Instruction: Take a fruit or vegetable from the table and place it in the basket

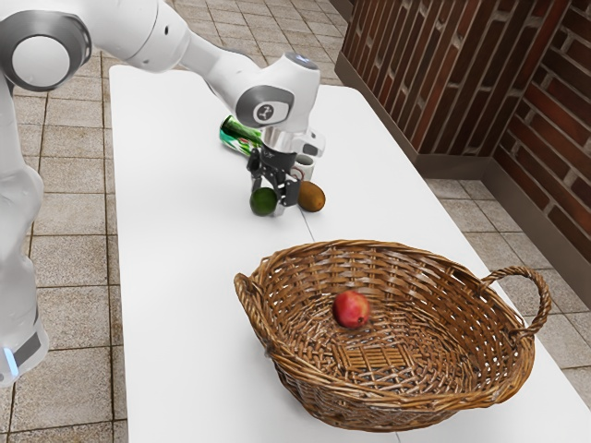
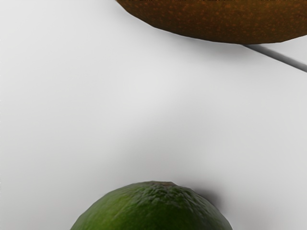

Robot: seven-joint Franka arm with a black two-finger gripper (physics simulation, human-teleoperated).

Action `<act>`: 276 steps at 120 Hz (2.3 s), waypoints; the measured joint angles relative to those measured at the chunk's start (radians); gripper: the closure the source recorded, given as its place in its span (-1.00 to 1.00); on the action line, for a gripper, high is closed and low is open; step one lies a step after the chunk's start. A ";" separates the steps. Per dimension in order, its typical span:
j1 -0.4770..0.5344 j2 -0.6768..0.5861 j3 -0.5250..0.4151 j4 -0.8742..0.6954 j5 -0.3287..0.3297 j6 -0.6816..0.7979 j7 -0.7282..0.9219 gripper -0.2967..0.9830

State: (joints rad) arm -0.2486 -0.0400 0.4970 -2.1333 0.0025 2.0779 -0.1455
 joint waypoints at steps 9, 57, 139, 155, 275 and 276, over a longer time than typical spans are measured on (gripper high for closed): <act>0.003 0.000 0.000 -0.001 -0.001 0.001 0.000 -0.50; 0.001 0.013 0.000 0.001 -0.011 0.002 0.000 -0.13; 0.006 -0.026 -0.003 0.063 -0.005 -0.025 0.002 0.02; -0.055 -0.092 -0.014 0.087 -0.006 -0.063 0.003 0.02; -0.629 0.059 -0.057 0.347 -0.119 0.010 -0.074 0.02; -0.630 0.061 -0.058 0.349 -0.121 0.012 -0.075 0.02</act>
State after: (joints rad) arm -0.8783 0.0209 0.4395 -1.7843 -0.1184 2.0895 -0.2207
